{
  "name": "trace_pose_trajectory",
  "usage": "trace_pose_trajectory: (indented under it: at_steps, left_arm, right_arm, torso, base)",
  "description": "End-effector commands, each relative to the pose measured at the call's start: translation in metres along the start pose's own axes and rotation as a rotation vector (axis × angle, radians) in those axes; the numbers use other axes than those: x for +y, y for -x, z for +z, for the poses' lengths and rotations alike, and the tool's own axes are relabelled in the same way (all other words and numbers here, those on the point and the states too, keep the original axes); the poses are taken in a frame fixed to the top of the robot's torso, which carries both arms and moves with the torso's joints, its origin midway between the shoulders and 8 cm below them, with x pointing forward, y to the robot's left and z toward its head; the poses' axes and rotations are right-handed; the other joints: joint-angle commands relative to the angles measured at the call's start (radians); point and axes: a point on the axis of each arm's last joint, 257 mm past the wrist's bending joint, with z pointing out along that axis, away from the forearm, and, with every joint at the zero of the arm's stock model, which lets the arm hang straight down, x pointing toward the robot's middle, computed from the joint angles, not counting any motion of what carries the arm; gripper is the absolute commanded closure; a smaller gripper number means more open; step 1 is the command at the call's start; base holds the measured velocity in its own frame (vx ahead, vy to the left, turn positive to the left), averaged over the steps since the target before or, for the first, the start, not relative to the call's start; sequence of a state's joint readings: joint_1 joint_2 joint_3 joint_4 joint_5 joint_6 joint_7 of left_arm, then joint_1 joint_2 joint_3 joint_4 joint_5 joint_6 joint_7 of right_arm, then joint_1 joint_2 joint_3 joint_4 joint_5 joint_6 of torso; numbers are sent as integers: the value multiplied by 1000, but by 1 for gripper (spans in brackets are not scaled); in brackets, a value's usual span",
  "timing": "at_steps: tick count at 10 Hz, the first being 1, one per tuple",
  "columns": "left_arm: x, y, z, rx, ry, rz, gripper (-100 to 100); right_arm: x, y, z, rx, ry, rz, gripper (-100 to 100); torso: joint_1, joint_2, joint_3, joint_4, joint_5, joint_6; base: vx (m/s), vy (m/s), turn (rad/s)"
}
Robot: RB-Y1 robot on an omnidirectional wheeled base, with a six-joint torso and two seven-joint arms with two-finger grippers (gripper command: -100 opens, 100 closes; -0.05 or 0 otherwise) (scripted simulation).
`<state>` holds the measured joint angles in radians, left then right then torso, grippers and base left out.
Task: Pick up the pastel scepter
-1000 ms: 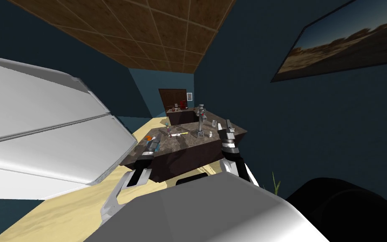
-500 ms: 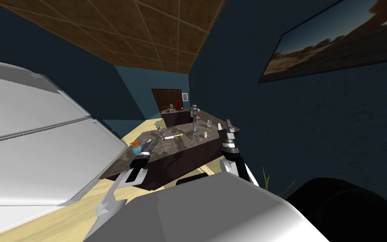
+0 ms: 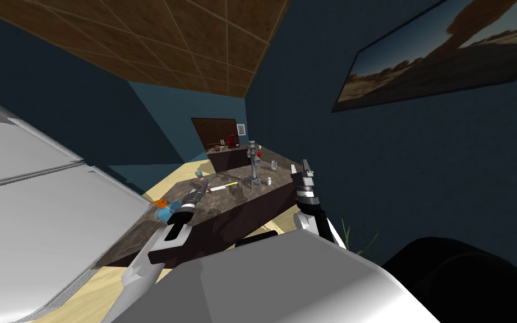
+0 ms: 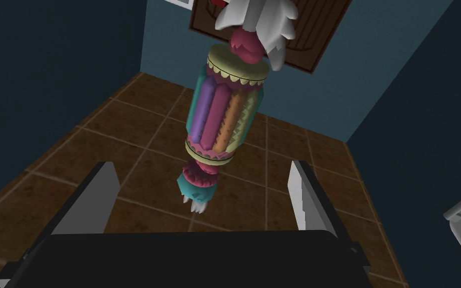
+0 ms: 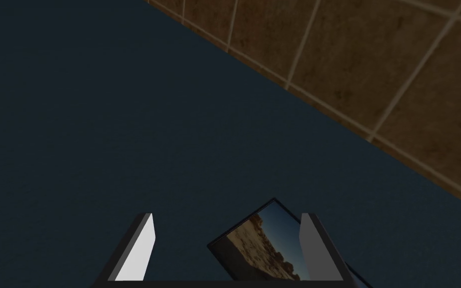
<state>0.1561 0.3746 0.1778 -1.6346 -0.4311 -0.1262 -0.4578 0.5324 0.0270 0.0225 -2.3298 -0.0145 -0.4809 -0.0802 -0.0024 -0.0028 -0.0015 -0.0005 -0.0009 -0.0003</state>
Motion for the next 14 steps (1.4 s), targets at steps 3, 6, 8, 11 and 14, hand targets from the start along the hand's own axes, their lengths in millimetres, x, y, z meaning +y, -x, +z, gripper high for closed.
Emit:
trace_pose_trajectory:
  at_steps: [3,6,8,11,14]
  left_arm:
    - [49,1,5,33,93,72,-100]
    - [59,3,7,40,114,88,-100]
    - [49,7,23,28,70,89,-100]
    - [49,0,39,39,50,85,-100]
    - [49,-5,53,47,28,83,-100]
  right_arm:
    - [0,0,0,0,0,0,0]
    - [0,0,0,0,0,0,0]
    - [0,0,0,0,0,0,0]
    - [0,0,0,0,0,0,0]
    - [0,0,0,0,0,0,0]
  torso:
    - [1,0,0,0,0,0]
    - [3,4,2,1,1,-1]
    - [2,4,2,1,1,-1]
    - [-1,4,2,1,0,-1]
    - [0,4,2,1,0,-1]
  base:
    - [59,-22,-149]
    - [11,-2,-50]
    - [0,-19,58]
    - [0,-54,79]
    - [-2,-37,50]
